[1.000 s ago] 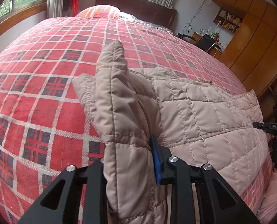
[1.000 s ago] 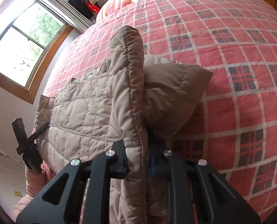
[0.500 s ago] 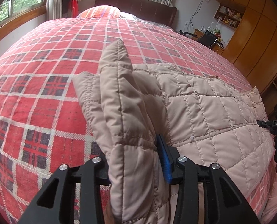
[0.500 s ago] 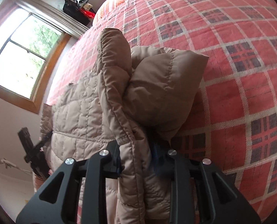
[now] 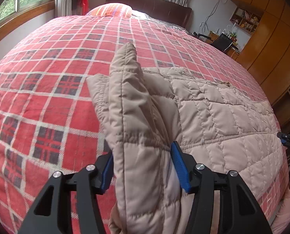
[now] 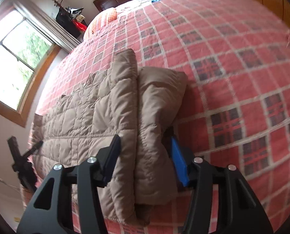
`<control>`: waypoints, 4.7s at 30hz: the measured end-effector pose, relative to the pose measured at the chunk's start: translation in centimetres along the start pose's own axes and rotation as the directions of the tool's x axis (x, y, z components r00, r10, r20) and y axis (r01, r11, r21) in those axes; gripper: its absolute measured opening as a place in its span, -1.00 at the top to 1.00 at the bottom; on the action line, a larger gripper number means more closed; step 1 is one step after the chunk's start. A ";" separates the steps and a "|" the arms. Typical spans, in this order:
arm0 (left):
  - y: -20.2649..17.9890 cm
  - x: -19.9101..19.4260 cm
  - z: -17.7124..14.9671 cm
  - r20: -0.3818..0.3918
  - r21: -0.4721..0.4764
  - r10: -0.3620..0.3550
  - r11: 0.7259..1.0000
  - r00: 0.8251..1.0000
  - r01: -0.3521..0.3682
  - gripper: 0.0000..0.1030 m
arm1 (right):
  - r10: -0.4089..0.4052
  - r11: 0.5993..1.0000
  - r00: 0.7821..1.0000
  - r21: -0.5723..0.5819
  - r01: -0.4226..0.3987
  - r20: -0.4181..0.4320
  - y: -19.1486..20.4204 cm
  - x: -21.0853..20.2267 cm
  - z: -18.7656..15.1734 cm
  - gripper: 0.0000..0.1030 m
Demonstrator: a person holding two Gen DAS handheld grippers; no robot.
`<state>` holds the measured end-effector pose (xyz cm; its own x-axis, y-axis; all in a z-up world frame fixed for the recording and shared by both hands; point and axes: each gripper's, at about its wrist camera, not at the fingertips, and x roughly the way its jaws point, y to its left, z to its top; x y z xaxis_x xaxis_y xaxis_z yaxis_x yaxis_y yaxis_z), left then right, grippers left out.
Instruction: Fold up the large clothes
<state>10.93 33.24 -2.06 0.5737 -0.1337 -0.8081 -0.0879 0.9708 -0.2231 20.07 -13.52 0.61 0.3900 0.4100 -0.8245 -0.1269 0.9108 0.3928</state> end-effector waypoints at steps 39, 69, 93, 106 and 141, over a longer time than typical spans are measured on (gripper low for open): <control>2.3 1.0 1.4 -0.139 -0.093 0.011 0.995 0.990 -0.024 -0.56 | -0.137 0.977 0.938 -0.201 0.074 -0.318 6.0 6.5 0.3 0.90; 1.4 2.0 1.6 -0.221 -0.169 -0.201 0.972 0.954 0.165 0.44 | -0.125 0.978 0.946 -0.196 0.067 -0.298 3.4 4.9 1.1 0.99; -18.0 -3.2 5.5 -0.173 -0.036 -0.120 0.993 0.978 0.116 0.67 | -0.081 0.984 0.951 -0.178 0.028 -0.298 2.5 2.5 0.3 0.99; -20.0 3.6 2.2 -0.212 0.019 -0.101 0.994 0.972 0.107 0.33 | -0.077 0.984 0.952 -0.175 0.024 -0.298 2.1 3.4 0.3 0.99; -16.2 -7.7 5.5 -0.029 0.054 -0.024 0.998 0.999 0.026 -0.05 | -0.096 0.986 0.945 -0.158 0.048 -0.313 2.4 4.4 1.2 0.99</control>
<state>12.42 19.65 10.72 0.5519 -0.1631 -0.8178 -0.0291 0.9763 -0.2144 22.59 -9.61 -1.56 0.0955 0.3152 -0.9442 -0.2511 0.9255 0.2835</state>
